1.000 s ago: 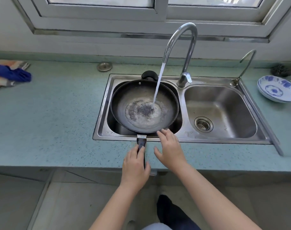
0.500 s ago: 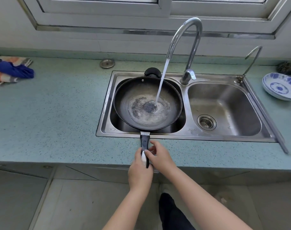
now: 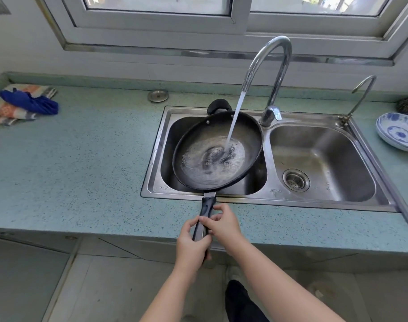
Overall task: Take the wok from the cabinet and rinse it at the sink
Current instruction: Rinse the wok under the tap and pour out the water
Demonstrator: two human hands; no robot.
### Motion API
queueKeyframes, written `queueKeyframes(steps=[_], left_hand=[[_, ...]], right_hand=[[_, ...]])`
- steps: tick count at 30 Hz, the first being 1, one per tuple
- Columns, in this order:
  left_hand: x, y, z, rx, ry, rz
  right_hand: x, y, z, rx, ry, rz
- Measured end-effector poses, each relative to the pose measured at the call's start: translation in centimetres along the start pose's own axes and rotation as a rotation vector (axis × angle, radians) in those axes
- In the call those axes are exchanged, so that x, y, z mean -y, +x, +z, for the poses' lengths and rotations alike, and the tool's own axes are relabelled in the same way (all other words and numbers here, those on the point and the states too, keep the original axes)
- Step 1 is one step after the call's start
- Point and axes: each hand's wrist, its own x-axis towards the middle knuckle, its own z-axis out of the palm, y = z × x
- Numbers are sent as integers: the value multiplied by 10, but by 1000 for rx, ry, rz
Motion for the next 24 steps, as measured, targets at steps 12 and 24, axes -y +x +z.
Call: queueKeyframes(steps=[12,24], left_hand=[[4,-9,12,-21,10,44],[-8,-21,43,22,224,38]], right_hand=[[1,-8,-7,-19,16,35],[-1,-15,-36,134,449,160]])
